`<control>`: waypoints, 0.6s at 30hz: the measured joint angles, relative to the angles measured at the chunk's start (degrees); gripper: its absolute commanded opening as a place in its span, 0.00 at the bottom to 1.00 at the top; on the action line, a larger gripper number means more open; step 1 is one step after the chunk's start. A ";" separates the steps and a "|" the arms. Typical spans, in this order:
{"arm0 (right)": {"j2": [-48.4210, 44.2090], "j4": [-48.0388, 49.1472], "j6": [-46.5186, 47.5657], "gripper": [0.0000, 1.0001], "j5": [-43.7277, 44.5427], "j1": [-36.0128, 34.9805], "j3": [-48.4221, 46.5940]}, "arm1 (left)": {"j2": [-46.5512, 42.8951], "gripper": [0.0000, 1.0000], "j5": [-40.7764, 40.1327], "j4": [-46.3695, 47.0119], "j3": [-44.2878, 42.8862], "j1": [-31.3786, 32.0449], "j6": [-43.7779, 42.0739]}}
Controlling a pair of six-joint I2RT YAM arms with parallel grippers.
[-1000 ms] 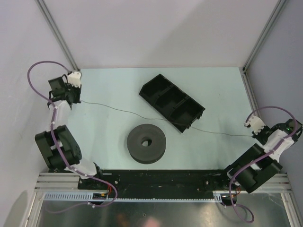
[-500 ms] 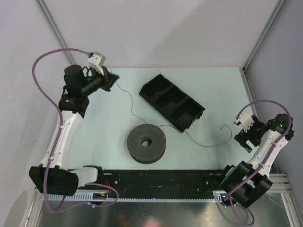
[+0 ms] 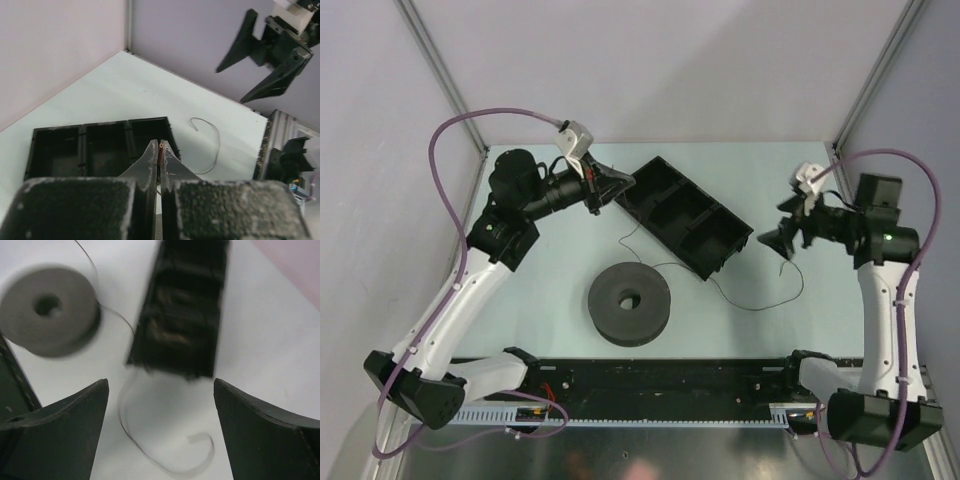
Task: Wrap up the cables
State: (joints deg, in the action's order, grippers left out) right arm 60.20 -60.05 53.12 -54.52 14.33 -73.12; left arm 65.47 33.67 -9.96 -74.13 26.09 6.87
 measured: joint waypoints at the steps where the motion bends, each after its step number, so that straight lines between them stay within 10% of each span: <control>1: -0.44 5.42 -6.91 0.89 -0.15 -2.21 0.28 | -0.09 0.00 -0.02 1.11 0.35 0.90 0.87; 10: 0.70 42.32 -39.93 0.89 7.65 -38.36 1.14 | -0.31 0.00 -0.04 11.19 4.09 5.09 10.60; 18: 8.63 59.10 -46.82 0.76 15.67 -51.19 1.55 | -0.39 0.00 -0.46 14.67 6.03 7.28 15.39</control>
State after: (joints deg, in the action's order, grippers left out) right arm 68.84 -0.95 6.31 -38.85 -36.86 -71.57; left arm 65.08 33.21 4.71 -68.10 33.36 22.26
